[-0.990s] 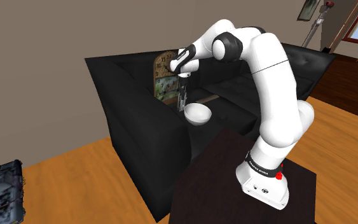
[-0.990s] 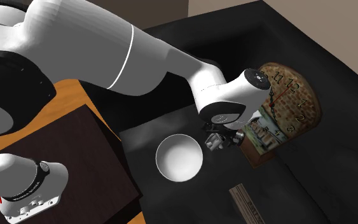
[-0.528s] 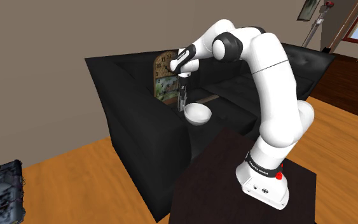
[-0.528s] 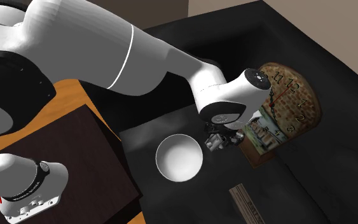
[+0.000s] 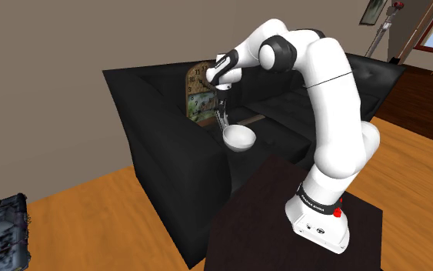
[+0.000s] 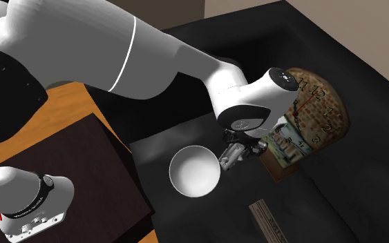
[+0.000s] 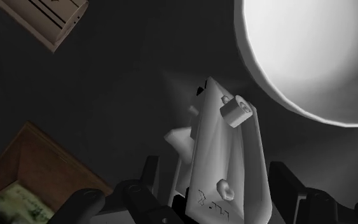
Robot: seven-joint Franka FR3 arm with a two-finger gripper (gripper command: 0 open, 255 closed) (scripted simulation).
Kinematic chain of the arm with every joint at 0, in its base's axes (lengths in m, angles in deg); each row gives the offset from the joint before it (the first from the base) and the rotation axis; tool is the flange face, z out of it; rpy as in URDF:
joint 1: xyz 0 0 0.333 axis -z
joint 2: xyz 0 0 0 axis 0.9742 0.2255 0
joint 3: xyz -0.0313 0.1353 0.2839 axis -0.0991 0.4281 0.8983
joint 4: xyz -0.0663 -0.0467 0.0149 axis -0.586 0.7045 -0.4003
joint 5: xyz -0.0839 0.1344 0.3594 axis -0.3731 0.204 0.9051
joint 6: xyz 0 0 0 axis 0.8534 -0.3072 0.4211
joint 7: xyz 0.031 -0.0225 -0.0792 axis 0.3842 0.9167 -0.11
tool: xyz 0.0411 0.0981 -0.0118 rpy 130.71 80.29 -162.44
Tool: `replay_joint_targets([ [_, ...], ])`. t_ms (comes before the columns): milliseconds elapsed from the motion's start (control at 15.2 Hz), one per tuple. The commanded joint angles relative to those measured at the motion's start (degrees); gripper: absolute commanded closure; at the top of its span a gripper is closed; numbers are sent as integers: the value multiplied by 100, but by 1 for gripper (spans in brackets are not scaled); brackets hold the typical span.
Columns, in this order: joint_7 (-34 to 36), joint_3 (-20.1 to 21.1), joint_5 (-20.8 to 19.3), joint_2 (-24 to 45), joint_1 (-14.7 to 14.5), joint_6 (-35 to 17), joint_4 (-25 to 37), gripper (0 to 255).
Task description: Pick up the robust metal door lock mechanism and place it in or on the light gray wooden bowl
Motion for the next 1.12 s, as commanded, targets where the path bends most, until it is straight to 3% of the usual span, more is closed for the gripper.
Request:
replay_joint_targets([
  [0,10,-15,-19,-80,-12,104,26,255],
  [1056,49,-129,-175,-726,-82,988,276,255],
])
